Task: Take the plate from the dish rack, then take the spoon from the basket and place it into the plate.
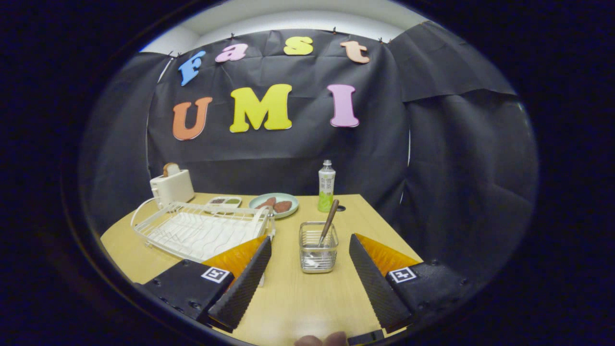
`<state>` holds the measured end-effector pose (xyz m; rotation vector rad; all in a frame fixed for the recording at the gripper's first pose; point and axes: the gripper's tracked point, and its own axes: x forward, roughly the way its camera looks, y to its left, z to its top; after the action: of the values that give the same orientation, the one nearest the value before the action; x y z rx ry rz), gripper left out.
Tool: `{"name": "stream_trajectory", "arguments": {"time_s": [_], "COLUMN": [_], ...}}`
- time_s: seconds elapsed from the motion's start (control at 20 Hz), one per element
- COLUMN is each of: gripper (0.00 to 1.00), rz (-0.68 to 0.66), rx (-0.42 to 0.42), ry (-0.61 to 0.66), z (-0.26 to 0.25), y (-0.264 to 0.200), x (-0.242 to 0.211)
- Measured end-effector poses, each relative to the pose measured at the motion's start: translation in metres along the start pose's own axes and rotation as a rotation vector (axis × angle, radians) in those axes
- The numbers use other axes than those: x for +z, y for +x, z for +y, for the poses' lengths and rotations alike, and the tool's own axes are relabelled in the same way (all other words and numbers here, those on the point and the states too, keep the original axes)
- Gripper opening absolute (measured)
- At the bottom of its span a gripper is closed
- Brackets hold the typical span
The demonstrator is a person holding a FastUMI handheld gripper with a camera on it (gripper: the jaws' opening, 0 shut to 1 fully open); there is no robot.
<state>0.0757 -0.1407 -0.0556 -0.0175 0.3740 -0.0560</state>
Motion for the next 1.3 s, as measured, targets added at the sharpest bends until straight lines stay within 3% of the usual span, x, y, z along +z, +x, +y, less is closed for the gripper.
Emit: {"name": "stream_trajectory", "arguments": {"time_s": [0.5, 1.05, 1.3], "gripper": [1.0, 1.0, 0.79], "rz": [0.027, 0.167, 0.199], "rx": [0.019, -0.011, -0.002], "ry": [0.021, 0.098, 0.133], "z": [-0.024, -0.038, -0.03], "y": [0.114, 0.208, 0.222], "x": [0.03, 0.008, -0.001]}}
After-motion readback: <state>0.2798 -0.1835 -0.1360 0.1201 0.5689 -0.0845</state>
